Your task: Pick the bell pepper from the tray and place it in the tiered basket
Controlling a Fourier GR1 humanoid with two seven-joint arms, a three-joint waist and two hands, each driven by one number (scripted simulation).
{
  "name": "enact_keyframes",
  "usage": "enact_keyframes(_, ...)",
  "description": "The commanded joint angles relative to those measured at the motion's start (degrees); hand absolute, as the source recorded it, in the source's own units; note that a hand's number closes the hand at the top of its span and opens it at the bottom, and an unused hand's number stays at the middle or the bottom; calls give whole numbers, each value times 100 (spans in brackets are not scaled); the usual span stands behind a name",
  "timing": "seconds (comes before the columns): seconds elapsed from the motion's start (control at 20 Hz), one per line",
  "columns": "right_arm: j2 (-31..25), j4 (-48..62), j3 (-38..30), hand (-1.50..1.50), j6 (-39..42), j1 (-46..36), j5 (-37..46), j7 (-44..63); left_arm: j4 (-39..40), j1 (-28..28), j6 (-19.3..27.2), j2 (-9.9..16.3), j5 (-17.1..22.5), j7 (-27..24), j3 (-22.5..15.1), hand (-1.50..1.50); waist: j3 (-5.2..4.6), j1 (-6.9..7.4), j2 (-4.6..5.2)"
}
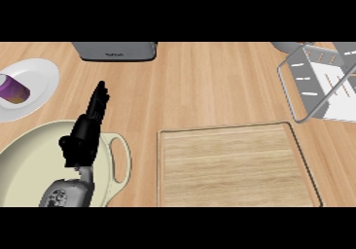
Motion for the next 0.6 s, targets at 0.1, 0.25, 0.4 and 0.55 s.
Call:
enact_keyframes(0.1, -311, 1286, 364, 150, -701, -624, -7, 48, -549, 435, 37, -56, -139, 107, -236, 0, 4, 69, 18)
enact_keyframes(0.25, -659, 2187, 355, 150, -1090, -1023, -15, -187, 23, 14, -204, 82, 245, -100, 121, 0, 3, 68, 35)
enact_keyframes(0.4, -855, 2756, 696, 150, -1699, -894, 297, -587, 140, -58, -75, 17, 12, -143, 0, 0, 5, 61, 39)
enact_keyframes(0.55, -974, 3492, 1123, 150, -2177, -1342, 665, -639, 21, -24, 101, -163, -117, 3, -198, 0, 6, 121, 50)
